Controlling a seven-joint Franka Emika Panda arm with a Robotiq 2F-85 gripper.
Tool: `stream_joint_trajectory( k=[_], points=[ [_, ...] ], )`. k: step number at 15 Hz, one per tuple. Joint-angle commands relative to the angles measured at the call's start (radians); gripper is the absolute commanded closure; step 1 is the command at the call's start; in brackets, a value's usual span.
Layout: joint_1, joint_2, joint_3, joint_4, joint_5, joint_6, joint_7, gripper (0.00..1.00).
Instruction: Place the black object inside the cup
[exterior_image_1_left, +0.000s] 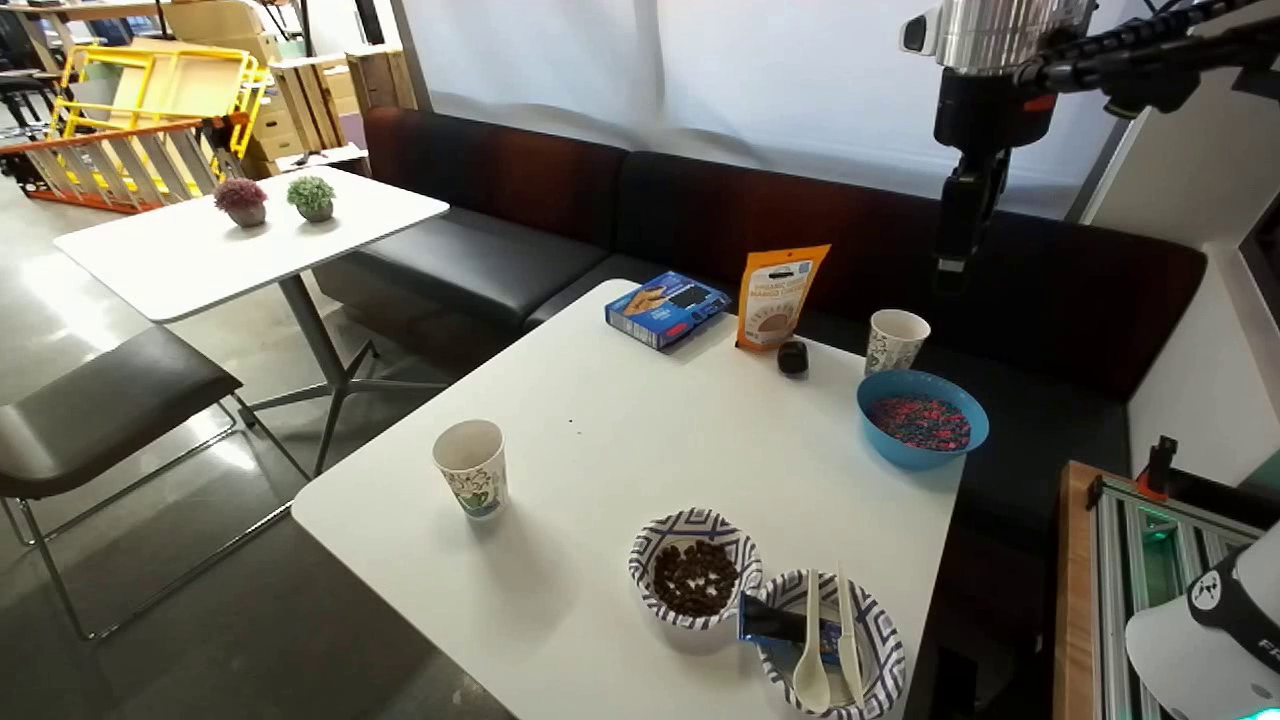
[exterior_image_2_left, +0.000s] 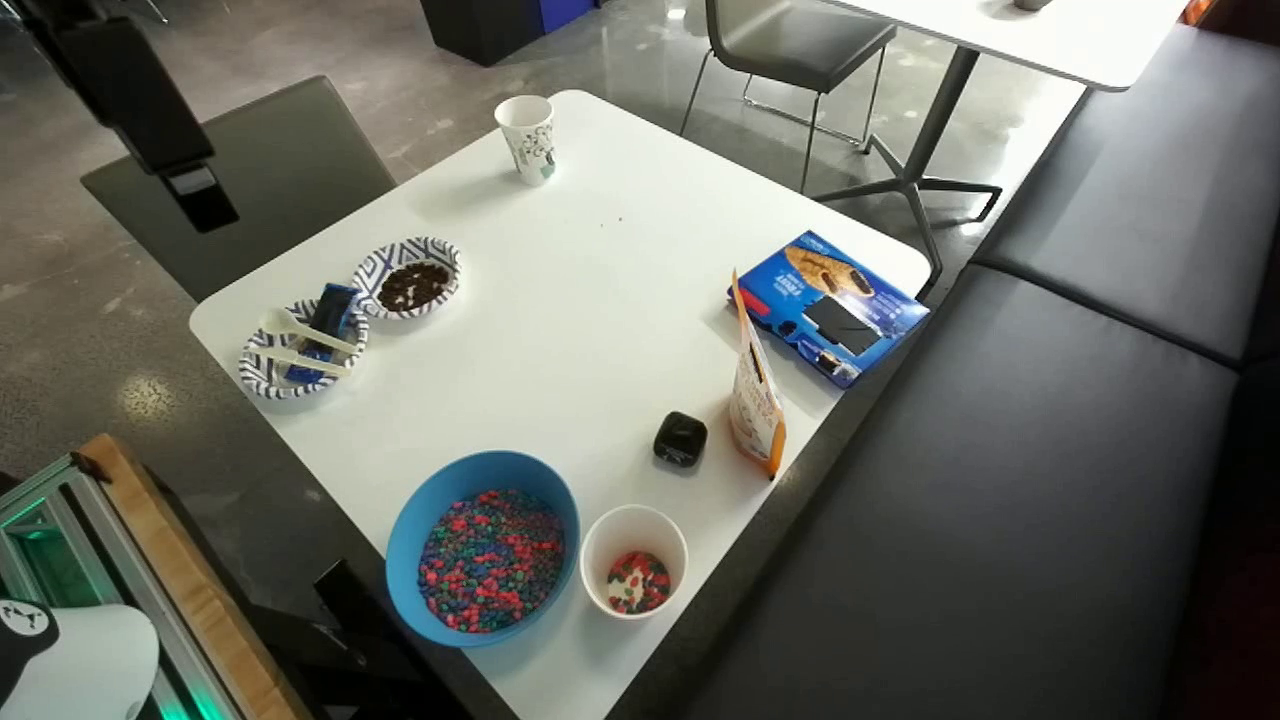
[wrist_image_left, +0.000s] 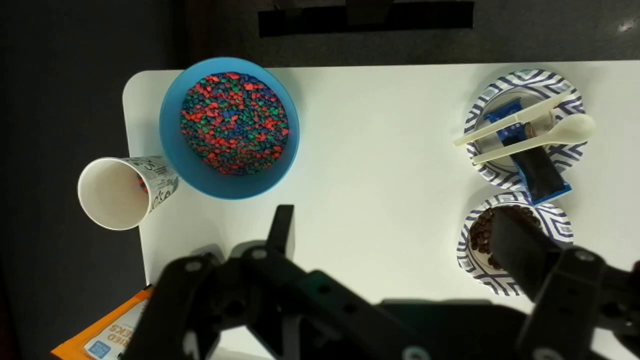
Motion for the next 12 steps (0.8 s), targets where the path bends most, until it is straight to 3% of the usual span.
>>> stream_joint_trajectory(
  k=[1, 8, 12],
  points=[
    [0.004, 0.001, -0.003, 0.002, -0.001, -0.002, 0.002, 0.00],
    [0.004, 0.001, -0.003, 0.002, -0.001, -0.002, 0.002, 0.00],
    [-0.029, 0.045, -0.067, -0.013, 0.011, 0.142, -0.007, 0.00]
  ],
)
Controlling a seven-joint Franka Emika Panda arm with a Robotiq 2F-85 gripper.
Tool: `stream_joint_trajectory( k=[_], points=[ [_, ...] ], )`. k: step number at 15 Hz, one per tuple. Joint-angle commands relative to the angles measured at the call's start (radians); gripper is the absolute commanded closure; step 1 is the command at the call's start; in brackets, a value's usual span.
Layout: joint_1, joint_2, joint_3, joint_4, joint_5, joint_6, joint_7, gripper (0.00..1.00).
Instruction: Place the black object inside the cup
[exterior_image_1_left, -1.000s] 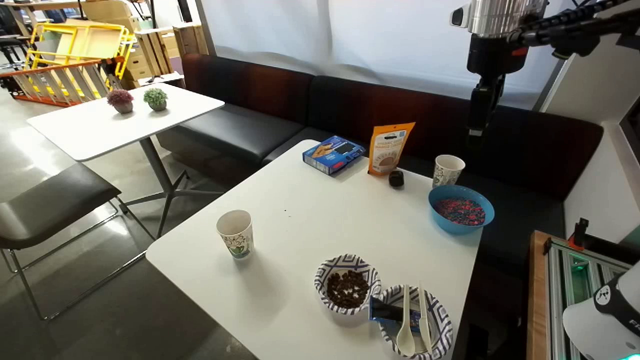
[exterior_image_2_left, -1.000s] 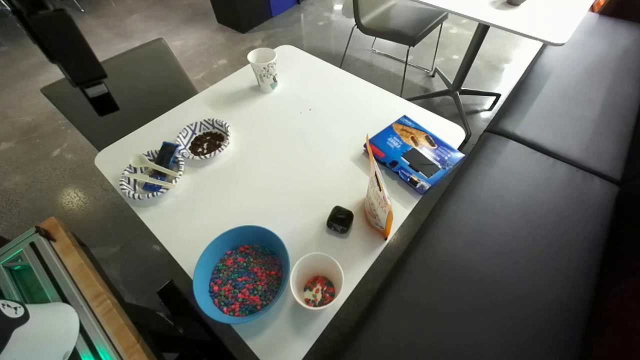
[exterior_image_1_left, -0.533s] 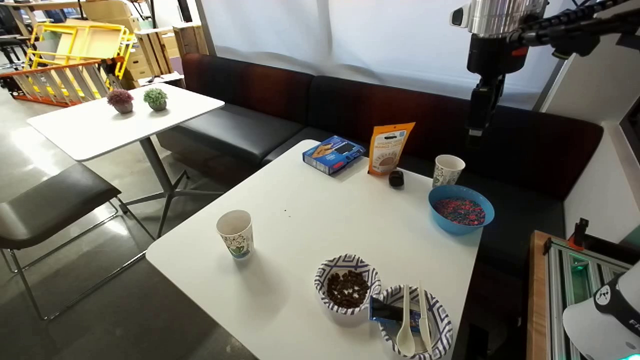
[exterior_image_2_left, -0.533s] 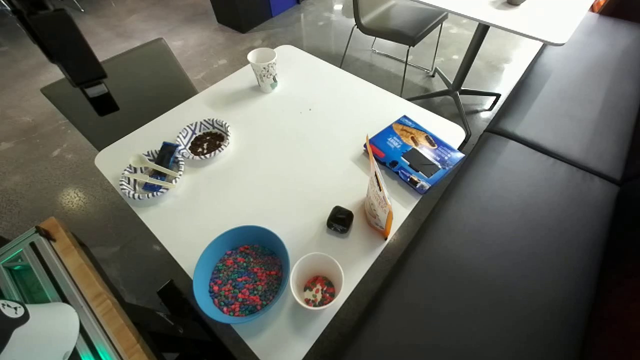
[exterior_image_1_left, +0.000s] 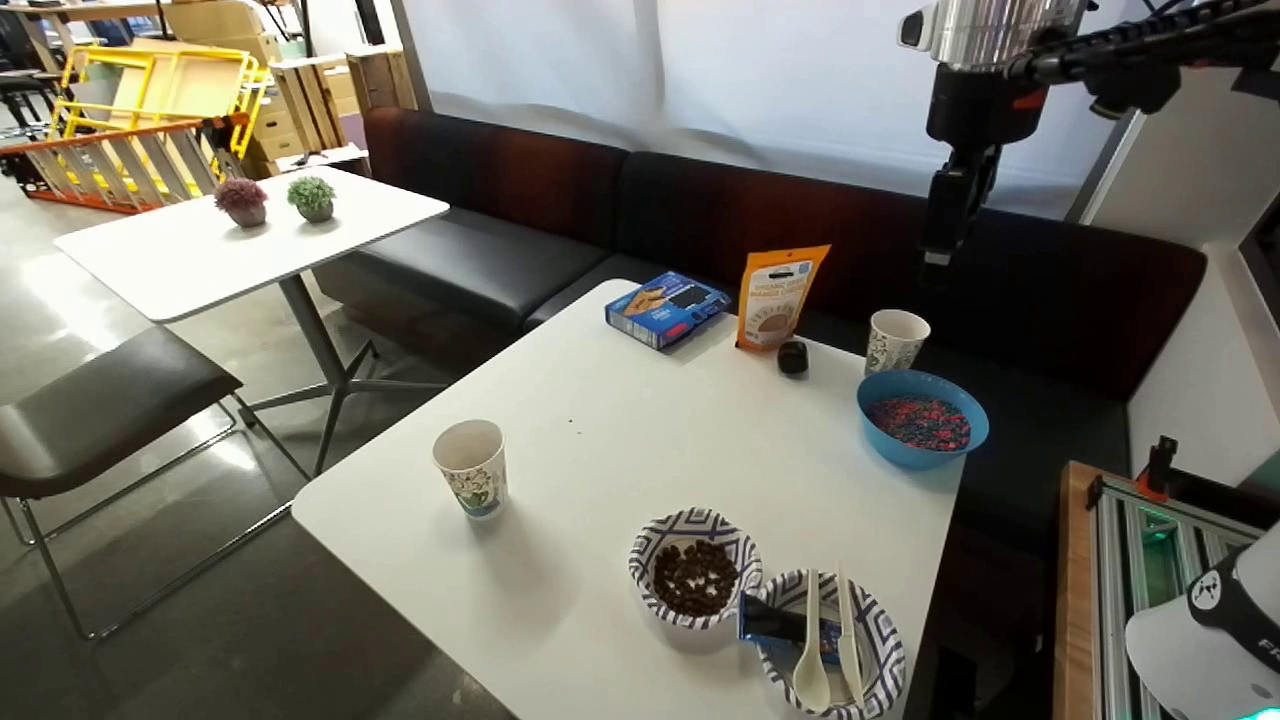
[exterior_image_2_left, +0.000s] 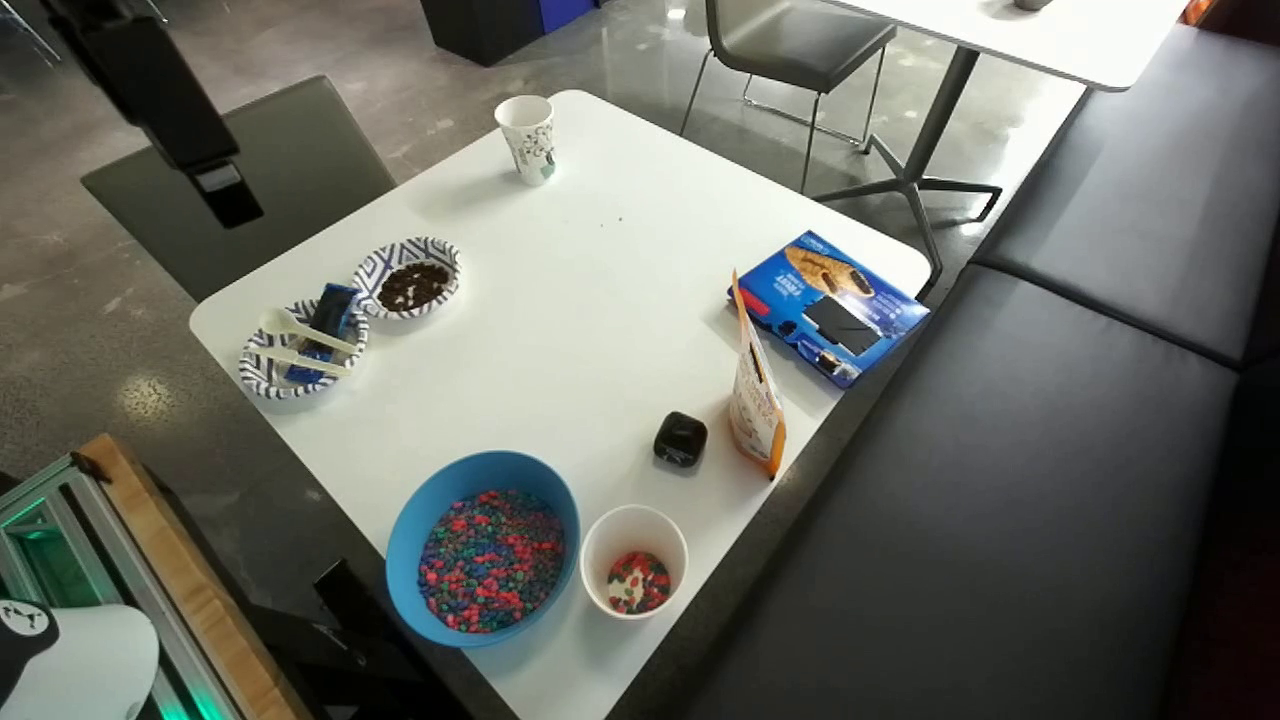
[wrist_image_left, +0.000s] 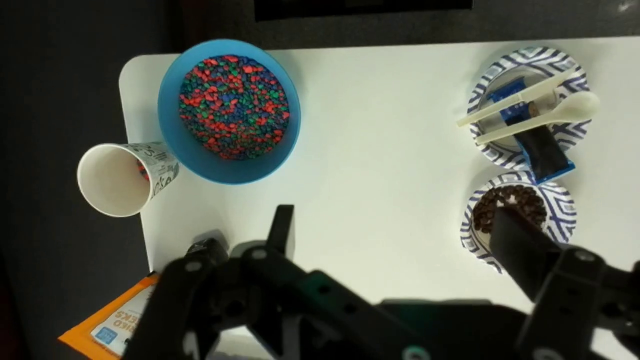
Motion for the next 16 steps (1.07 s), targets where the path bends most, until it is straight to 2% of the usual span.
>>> stream_joint_trajectory(
  k=[1, 5, 8, 15, 16],
  points=[
    [-0.034, 0.053, -0.070, -0.018, 0.018, 0.136, -0.015, 0.00],
    [-0.086, 0.144, -0.138, -0.068, 0.059, 0.427, 0.015, 0.00],
    [-0.122, 0.261, -0.136, -0.080, 0.053, 0.599, 0.083, 0.00],
    [-0.136, 0.567, -0.145, -0.001, 0.075, 0.772, 0.137, 0.00],
    [-0.137, 0.604, -0.147, 0.016, 0.073, 0.768, 0.140, 0.00]
  ],
)
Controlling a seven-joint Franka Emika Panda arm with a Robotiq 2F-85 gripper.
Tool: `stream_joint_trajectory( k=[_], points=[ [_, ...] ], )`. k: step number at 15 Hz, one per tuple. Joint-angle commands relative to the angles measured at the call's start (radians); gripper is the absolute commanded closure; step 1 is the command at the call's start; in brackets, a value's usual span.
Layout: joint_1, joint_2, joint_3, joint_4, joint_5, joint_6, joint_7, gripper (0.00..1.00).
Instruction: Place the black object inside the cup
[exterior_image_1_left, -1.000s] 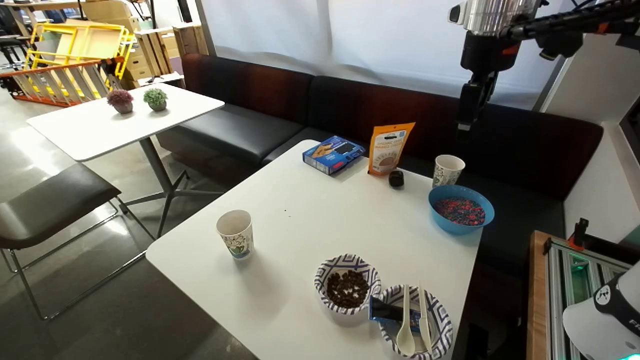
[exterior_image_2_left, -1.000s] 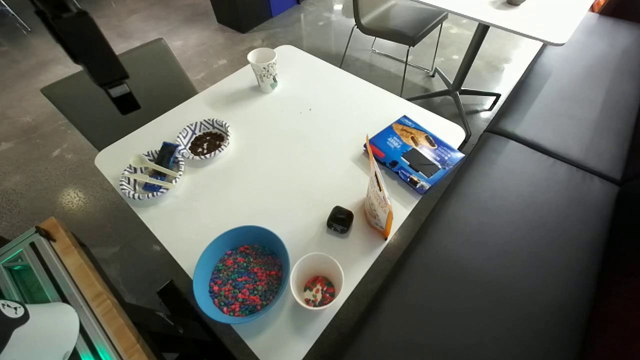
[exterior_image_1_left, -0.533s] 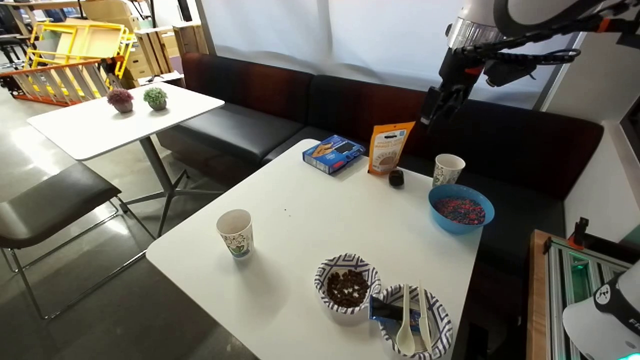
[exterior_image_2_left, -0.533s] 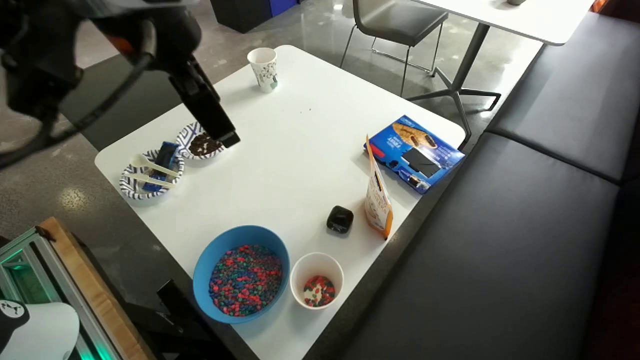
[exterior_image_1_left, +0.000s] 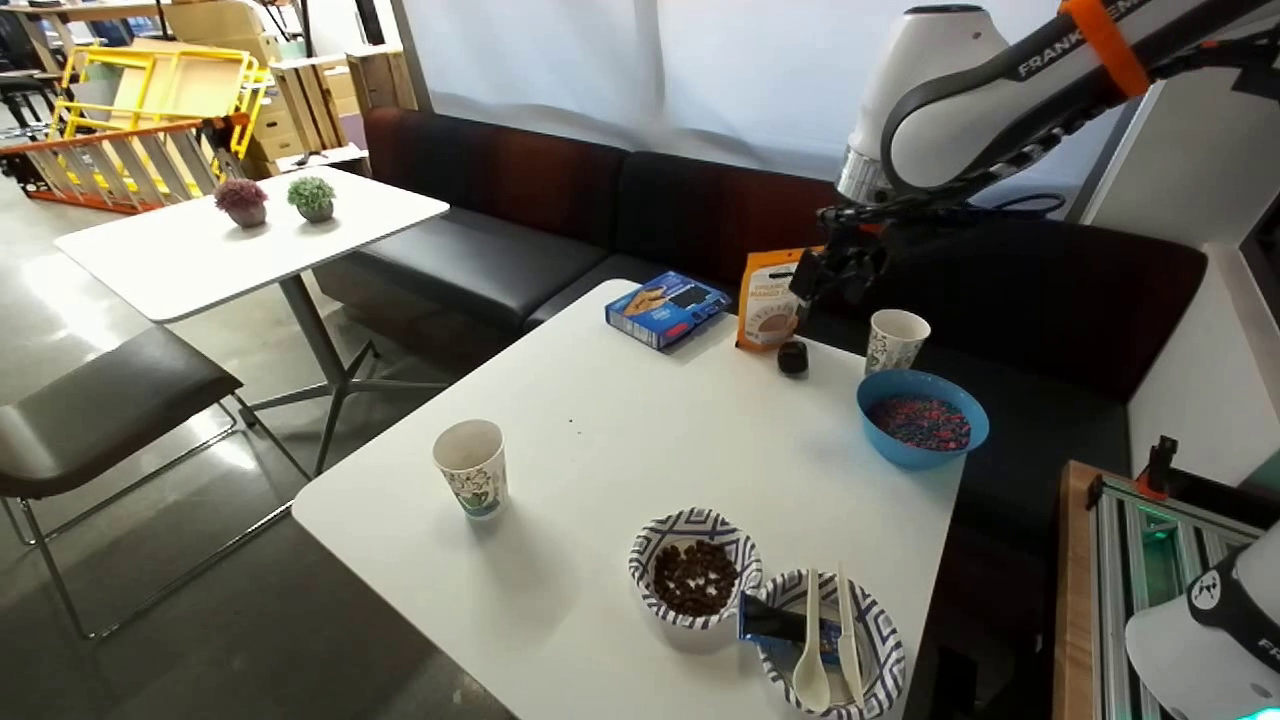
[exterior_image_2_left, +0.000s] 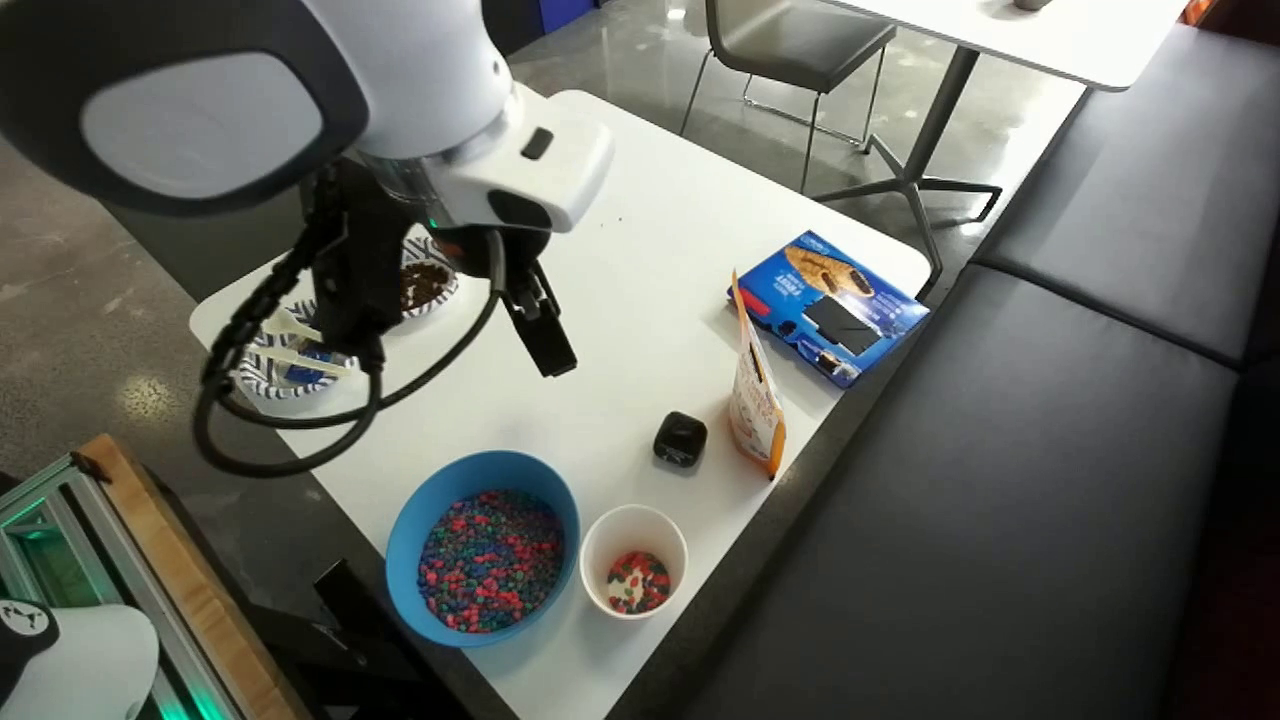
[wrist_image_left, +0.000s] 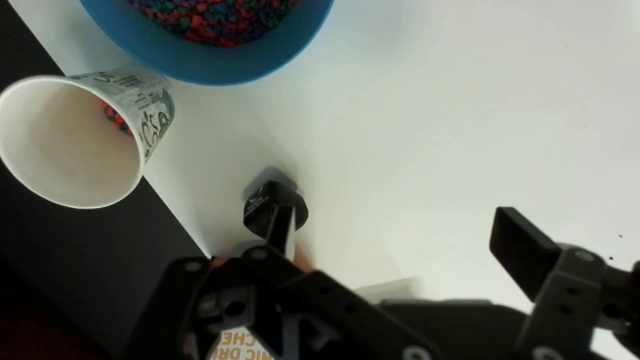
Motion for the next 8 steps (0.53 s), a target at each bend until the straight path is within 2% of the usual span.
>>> stream_joint_trajectory(
  k=[1, 8],
  points=[
    [-0.010, 0.162, -0.003, 0.076, 0.013, 0.035, 0.028, 0.00],
    [-0.017, 0.374, -0.066, 0.189, -0.058, 0.092, 0.129, 0.00]
  ],
)
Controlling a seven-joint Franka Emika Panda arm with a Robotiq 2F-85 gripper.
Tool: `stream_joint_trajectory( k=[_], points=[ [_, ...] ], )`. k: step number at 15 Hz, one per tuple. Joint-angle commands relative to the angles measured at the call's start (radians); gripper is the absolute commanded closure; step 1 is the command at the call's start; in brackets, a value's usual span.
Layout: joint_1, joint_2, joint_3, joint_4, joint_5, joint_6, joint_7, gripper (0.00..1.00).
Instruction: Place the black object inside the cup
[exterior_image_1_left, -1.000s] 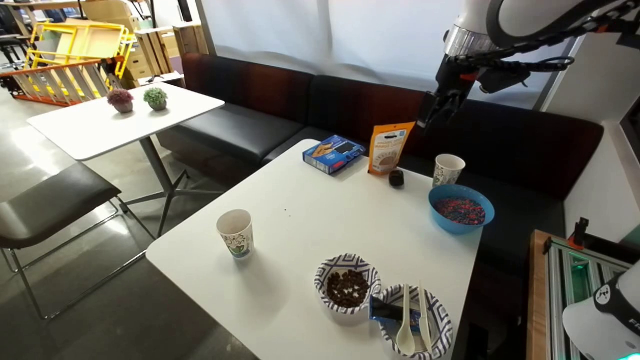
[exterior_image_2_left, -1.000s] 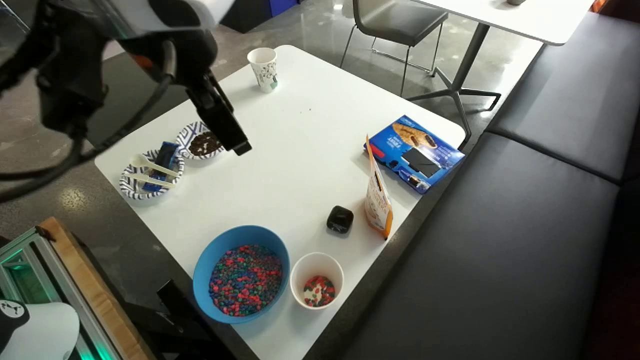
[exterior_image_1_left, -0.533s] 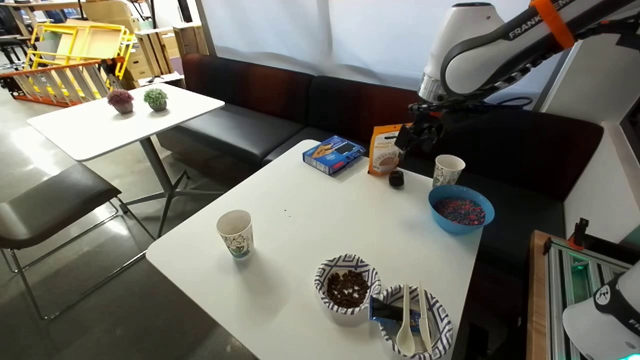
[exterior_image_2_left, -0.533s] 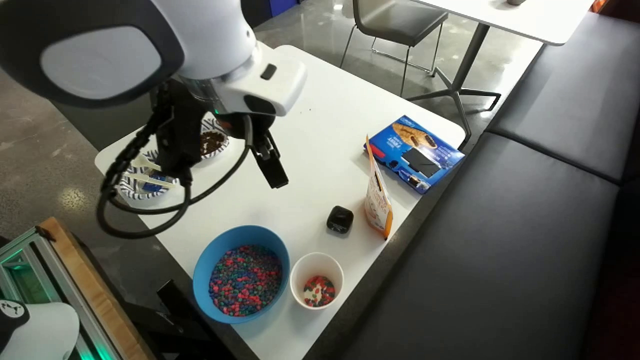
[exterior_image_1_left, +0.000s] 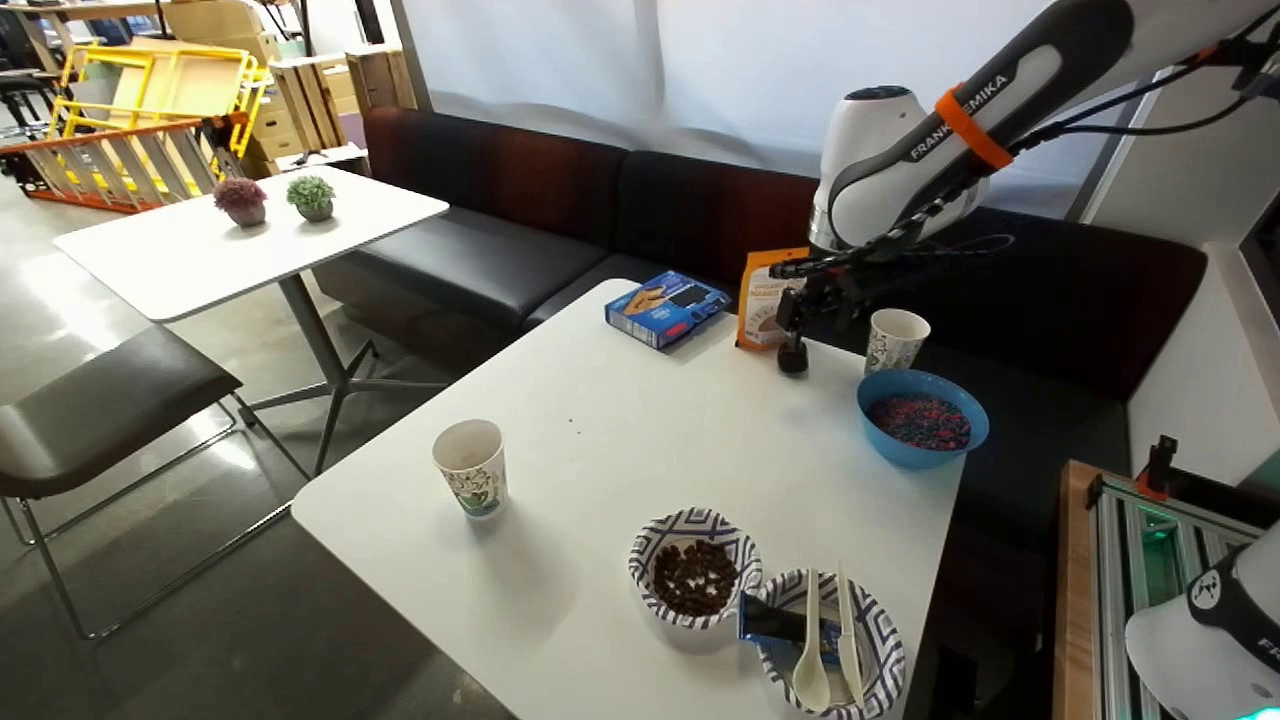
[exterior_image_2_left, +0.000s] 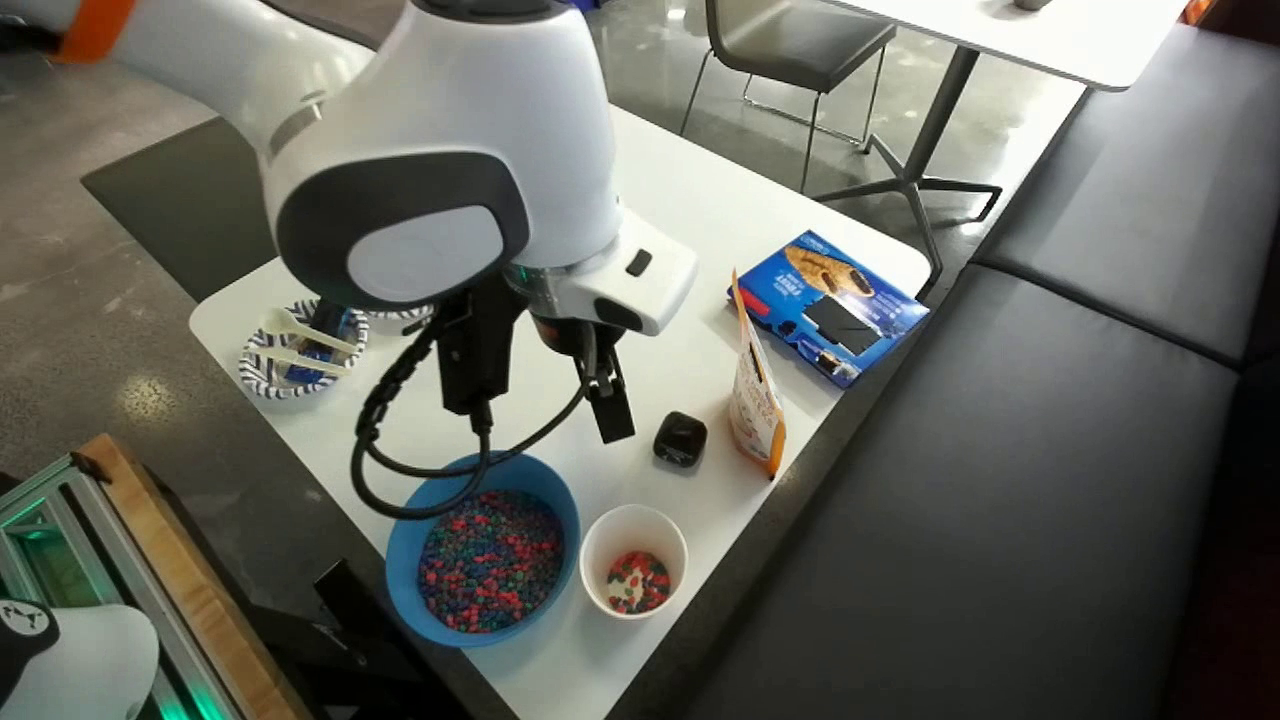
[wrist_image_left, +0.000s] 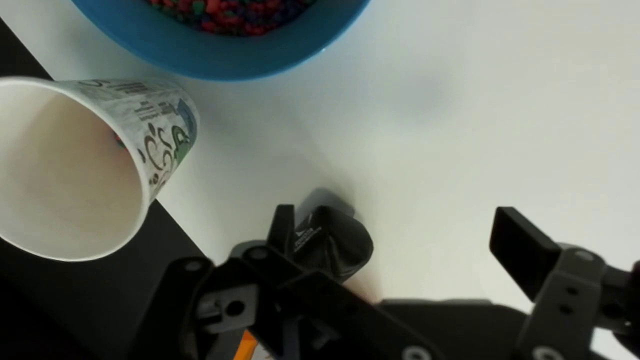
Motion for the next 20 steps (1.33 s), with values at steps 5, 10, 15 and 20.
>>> stream_joint_trajectory(
  k=[5, 10, 15, 20],
  points=[
    [0.008, 0.208, -0.079, 0.148, -0.073, 0.056, 0.062, 0.00],
    [0.002, 0.270, -0.061, 0.198, -0.034, 0.139, 0.011, 0.00],
    [0.001, 0.261, -0.039, 0.199, 0.002, 0.123, -0.025, 0.00],
    [-0.002, 0.274, -0.032, 0.209, 0.009, 0.108, -0.029, 0.00]
  ],
)
